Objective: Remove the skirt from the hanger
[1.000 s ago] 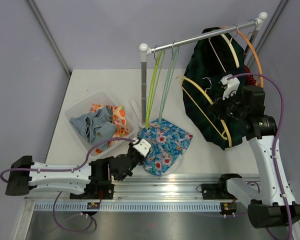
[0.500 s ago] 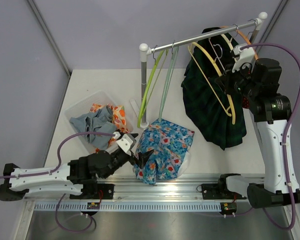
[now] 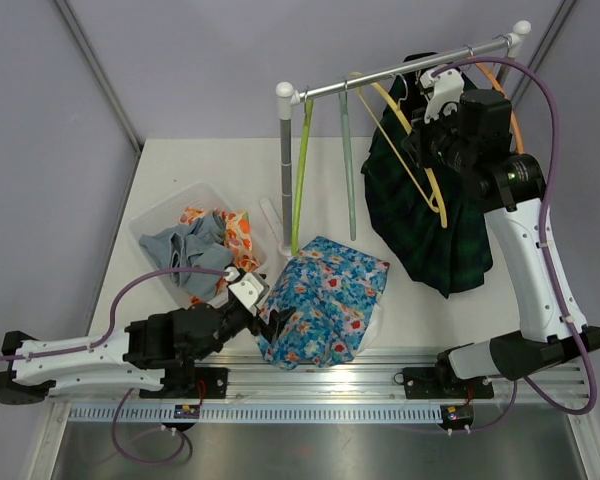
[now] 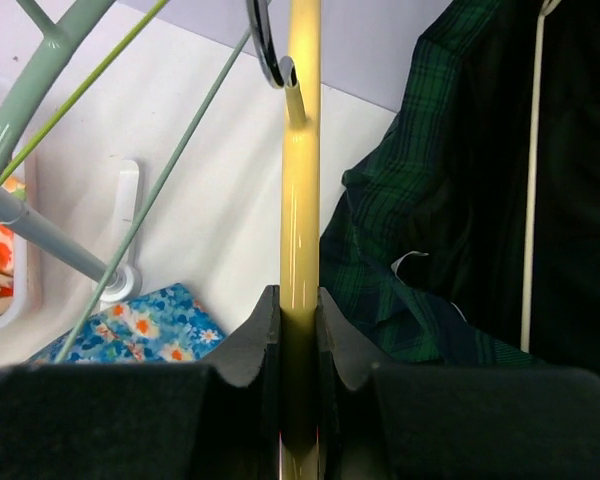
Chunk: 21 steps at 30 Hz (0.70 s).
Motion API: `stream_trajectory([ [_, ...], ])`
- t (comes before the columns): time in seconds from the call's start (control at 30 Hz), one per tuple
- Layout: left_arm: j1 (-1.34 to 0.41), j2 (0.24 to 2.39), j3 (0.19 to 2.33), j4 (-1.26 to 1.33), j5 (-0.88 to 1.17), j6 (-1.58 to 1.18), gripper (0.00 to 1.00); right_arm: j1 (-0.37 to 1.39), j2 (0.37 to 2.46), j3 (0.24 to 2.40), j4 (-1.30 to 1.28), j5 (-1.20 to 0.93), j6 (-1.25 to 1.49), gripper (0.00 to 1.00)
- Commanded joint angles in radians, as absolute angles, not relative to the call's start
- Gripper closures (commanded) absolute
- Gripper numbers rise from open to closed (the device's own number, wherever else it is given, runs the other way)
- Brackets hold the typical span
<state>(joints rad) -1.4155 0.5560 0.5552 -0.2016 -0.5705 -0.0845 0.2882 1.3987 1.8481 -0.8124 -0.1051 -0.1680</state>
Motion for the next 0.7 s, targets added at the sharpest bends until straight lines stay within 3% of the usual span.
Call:
stream_trajectory([
  [0.0, -1.413, 0.543, 0.571, -0.206, -0.549, -0.089, 0.01, 0.314, 1.391, 1.925, -0.735, -0.046, -0.178, 1.0],
  [0.3, -1.413, 0.574, 0.548, -0.155, -0.515, -0.022, 0.01, 0.367, 1.46, 1.971, -0.744, -0.026, -0.178, 1.0],
  [0.57, -1.413, 0.592, 0.505, -0.084, -0.368, 0.158, 0.01, 0.387, 1.502, 1.954, -0.778, -0.087, -0.202, 1.0],
  [0.67, -1.413, 0.616, 0.477, -0.029, -0.289, 0.228, 0.01, 0.387, 1.459, 1.904, -0.767, -0.129, -0.247, 0.91],
])
